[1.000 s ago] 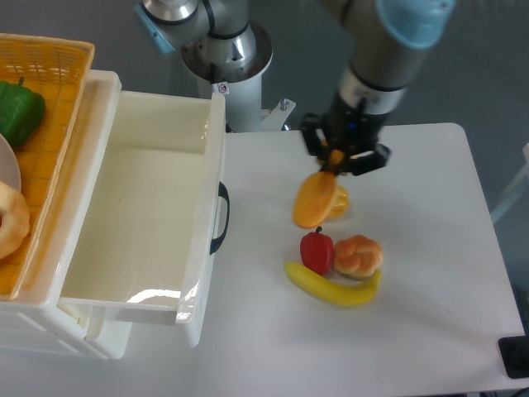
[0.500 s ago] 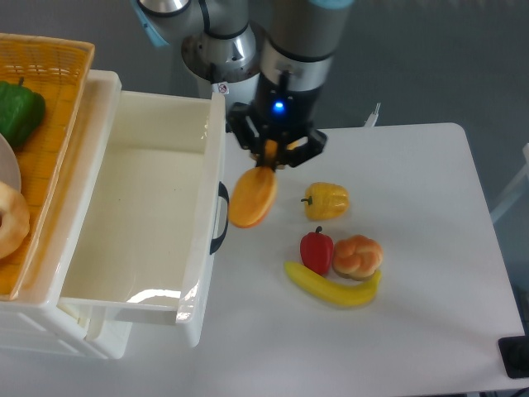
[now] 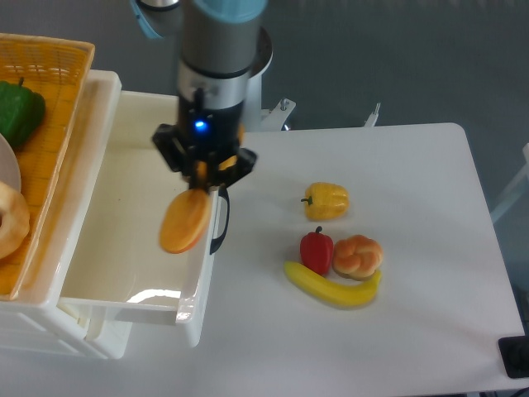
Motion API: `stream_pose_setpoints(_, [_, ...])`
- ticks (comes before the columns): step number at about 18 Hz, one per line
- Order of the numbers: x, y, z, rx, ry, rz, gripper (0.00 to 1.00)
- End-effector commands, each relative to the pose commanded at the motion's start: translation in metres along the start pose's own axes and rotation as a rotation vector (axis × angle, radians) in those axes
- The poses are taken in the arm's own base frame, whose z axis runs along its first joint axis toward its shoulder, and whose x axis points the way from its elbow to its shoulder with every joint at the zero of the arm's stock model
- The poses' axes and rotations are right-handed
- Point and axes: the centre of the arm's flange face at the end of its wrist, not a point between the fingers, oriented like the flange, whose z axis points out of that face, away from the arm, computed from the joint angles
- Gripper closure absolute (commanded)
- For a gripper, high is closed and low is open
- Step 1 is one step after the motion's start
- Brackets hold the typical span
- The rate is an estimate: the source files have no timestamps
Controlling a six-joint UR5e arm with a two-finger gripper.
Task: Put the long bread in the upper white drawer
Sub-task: 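Lower the bread loaf into the open white drawer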
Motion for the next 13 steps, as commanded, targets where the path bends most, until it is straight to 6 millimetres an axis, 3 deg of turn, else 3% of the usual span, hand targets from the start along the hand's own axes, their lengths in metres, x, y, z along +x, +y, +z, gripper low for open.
stream_pose_setpoints(2, [0.006,-0.001,0.004,-0.008,0.004,0.006,1.0])
stream_pose_setpoints(6, [0.008,0.001,0.033,-0.058,0.021,0.011,0.96])
stream_pose_setpoints(8, [0.008,0.002,0.035,-0.062,0.023,0.016,0.86])
stream_pose_setpoints(9, [0.009,0.002,0.036,-0.061,0.023,0.019,0.77])
stream_pose_setpoints(10, [0.009,0.002,0.036,-0.061,0.023,0.021,0.61])
stream_pose_setpoints(12, [0.009,0.002,0.037,-0.061,0.023,0.031,0.14])
stream_pose_setpoints(13, [0.009,0.002,0.038,-0.061,0.024,0.044,0.0])
